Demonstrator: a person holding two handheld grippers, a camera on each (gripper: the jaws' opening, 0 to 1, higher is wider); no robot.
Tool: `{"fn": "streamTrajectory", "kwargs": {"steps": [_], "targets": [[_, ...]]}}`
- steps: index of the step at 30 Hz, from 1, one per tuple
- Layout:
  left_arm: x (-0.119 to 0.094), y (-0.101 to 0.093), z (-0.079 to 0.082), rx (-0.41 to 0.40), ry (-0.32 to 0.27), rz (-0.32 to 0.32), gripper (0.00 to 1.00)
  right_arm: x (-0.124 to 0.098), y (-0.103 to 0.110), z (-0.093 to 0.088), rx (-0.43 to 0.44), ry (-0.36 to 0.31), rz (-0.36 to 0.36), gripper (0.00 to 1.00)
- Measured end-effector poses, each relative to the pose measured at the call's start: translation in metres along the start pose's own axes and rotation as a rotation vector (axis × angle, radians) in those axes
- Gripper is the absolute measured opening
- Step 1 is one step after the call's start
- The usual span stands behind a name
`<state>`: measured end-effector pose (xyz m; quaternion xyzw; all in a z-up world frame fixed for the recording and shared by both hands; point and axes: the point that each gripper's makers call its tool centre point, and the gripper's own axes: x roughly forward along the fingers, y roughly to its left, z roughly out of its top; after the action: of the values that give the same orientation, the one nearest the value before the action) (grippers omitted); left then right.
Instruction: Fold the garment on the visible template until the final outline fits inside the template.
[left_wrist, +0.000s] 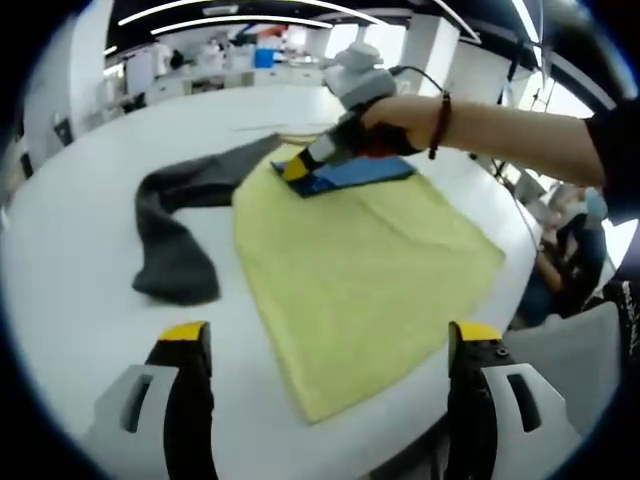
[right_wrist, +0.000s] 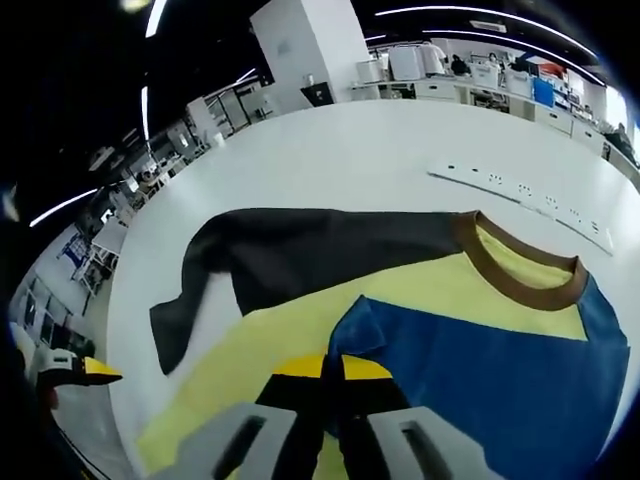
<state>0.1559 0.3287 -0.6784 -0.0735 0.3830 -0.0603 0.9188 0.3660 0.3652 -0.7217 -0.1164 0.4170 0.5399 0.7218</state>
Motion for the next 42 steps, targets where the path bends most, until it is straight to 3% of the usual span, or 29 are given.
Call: {"fn": "streamTrajectory", "kwargs": {"steps": [8, 14, 23, 35, 42], "targets": [[0.0, -0.003, 0.001, 0.006, -0.004, -0.006, 0.95, -0.015, -0.001, 0.014, 0.015, -0.041, -0.014, 0.07], [-0.001, -0.004, 0.002, 0.013, -0.007, -0.007, 0.95, -0.025, -0.005, 0.024, 0.026, -0.075, -0.027, 0.07], [-0.002, -0.004, 0.005, 0.02, -0.016, -0.007, 0.95, -0.027, -0.008, 0.01, 0.013, -0.037, -0.035, 0.11], [-0.003, -0.005, 0.01, 0.031, -0.028, 0.007, 0.99, -0.055, -0.044, 0.005, 0.002, -0.046, -0.132, 0.42], [-0.004, -0.009, 0.016, 0.033, -0.042, 0.004, 0.99, -0.079, -0.068, 0.0, 0.021, -0.054, -0.177, 0.49]]}}
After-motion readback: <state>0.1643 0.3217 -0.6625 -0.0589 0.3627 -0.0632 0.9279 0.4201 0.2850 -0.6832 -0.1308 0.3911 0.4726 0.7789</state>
